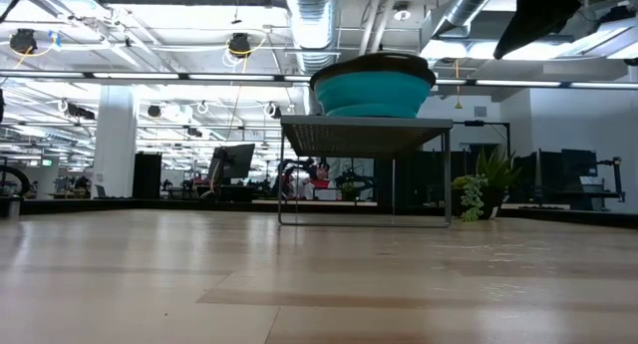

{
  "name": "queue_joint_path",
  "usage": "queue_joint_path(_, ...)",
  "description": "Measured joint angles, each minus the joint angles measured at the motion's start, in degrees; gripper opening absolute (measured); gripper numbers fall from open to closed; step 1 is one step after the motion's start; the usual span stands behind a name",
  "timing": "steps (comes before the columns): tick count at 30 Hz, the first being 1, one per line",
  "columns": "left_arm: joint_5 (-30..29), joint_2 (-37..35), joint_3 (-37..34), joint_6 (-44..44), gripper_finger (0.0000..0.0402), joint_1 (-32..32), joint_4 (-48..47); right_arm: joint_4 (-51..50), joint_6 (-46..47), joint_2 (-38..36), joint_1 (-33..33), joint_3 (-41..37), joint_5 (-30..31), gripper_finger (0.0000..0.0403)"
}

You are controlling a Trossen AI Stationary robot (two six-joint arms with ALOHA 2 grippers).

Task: Pick & Place Fruit
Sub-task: Put the peach into the strainer bowl

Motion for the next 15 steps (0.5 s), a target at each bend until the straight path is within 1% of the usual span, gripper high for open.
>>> queue_joint_path(3, 0.02, -2.86, 0.0, -3.51, 0.018, -4.61, -8.99, 0.04, 0.07, 0.01, 0.0, 0.0, 0.0, 0.0)
queue_joint_path(7, 0.01, -5.26, 0.0, -4.38, 0.0167, -11.65, -18.36, 0.04, 0.29, 0.0, 0.0, 0.0, 0.0, 0.0)
queue_joint_path(12, -0.04, -5.97, 0.0, -5.51, 0.0152, -20.53, -26.11, 0.03, 2.42, 0.0, 0.0, 0.0, -0.08, 0.0)
queue_joint_path(15, -0.4, -5.71, -0.02, -11.6, 0.0143, -24.87, -29.74, 0.02, 3.44, 0.0, 0.0, 0.0, -0.17, 0.0)
